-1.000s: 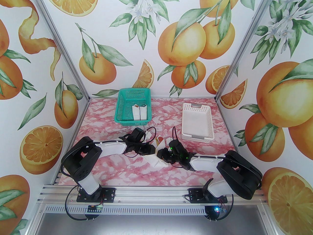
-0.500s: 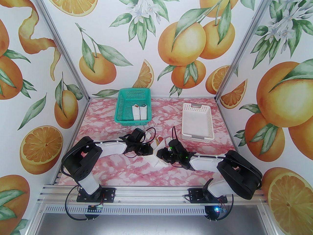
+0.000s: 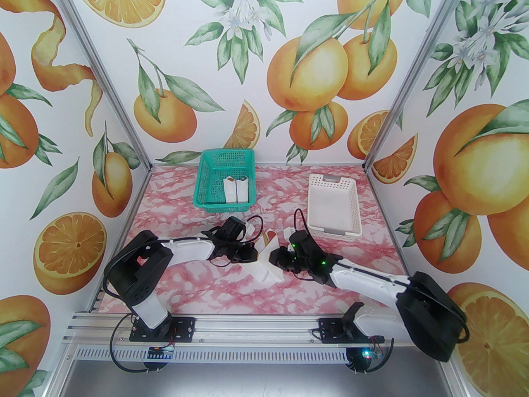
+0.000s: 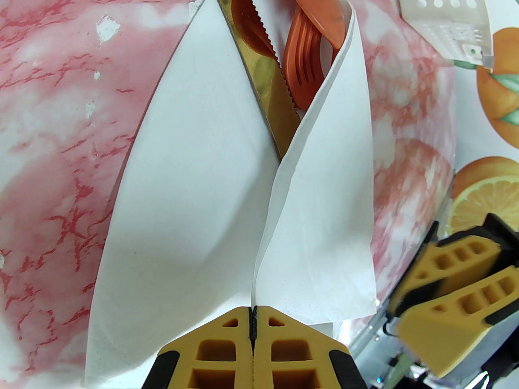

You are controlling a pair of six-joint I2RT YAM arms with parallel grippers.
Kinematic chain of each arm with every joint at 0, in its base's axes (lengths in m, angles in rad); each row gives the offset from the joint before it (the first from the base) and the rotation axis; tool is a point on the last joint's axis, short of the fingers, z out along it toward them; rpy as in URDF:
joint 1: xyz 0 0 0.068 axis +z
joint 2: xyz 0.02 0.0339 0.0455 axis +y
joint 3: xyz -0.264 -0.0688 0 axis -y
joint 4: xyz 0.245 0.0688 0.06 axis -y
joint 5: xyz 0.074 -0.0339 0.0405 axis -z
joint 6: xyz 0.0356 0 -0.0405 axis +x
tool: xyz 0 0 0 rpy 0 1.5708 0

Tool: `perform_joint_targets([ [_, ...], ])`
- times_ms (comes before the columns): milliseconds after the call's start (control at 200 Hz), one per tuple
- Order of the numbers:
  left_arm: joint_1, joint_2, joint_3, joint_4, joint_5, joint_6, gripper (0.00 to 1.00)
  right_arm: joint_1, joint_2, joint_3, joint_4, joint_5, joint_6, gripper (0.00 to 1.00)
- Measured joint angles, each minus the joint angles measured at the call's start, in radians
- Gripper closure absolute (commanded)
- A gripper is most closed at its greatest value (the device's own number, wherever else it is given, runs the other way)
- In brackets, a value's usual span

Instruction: Place the utensils on the paper napkin and roll it up

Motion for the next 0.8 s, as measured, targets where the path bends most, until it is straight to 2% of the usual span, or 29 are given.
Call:
perform_joint_targets([
  [75, 0.0, 0.0, 0.0, 0.0, -0.001, 0.0, 0.97, -0.002, -0.036, -0.01, -0.018, -0.011, -0.01, 1.0],
  [365, 0.0, 0.0, 0.0, -0.003, -0.016, 0.005, 0.97, -0.002, -0.128, -0.125, -0.053, -0.044, 0.003, 1.0],
  [800, 0.0, 0.0, 0.0, -0.021, -0.027, 0.026, 0.98, 0.005, -0.116, -0.181, -0.034, -0.059, 0.024, 1.0],
])
